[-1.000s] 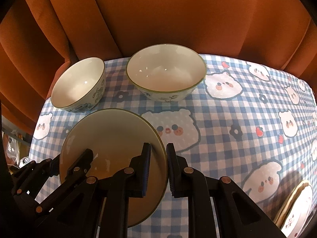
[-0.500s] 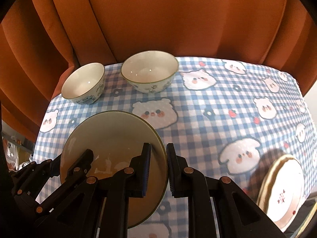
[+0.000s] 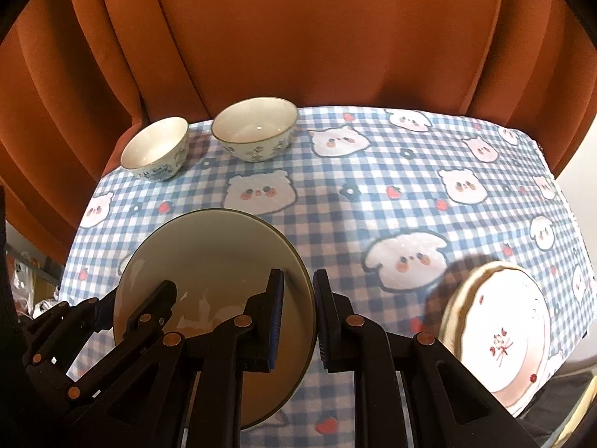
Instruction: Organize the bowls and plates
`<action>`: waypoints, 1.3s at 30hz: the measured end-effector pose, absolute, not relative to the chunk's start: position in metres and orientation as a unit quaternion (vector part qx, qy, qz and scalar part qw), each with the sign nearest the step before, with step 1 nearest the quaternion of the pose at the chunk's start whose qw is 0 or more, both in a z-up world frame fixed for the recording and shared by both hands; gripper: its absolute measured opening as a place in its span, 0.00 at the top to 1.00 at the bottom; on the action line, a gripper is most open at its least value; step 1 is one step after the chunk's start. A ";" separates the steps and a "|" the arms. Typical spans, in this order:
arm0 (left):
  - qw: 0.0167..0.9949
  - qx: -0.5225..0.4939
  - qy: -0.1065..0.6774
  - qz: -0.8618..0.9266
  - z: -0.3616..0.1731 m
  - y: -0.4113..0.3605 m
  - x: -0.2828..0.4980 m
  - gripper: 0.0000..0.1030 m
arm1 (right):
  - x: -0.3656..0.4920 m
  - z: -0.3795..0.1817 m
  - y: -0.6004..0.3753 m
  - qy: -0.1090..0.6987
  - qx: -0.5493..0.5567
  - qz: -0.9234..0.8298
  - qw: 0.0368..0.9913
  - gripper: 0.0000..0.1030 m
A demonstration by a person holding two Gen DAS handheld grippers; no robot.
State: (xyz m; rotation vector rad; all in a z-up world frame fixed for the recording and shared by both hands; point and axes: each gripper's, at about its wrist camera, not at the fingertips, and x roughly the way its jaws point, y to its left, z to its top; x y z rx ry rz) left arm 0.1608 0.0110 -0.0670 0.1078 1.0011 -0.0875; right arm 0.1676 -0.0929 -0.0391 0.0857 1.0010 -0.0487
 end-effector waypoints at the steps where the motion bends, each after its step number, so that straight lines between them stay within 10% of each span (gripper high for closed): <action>1: 0.873 0.052 0.483 -0.041 -0.069 0.009 0.159 0.79 | 0.164 -0.041 -0.096 0.483 0.041 -0.022 0.874 0.81; 31: 0.846 0.025 0.532 -0.004 -0.121 -0.047 0.122 0.79 | 0.136 -0.094 -0.157 0.536 0.018 0.035 0.843 0.81; 39: 0.847 0.015 0.531 0.002 -0.119 -0.051 0.119 0.65 | 0.139 -0.095 -0.159 0.538 0.013 0.051 0.841 0.81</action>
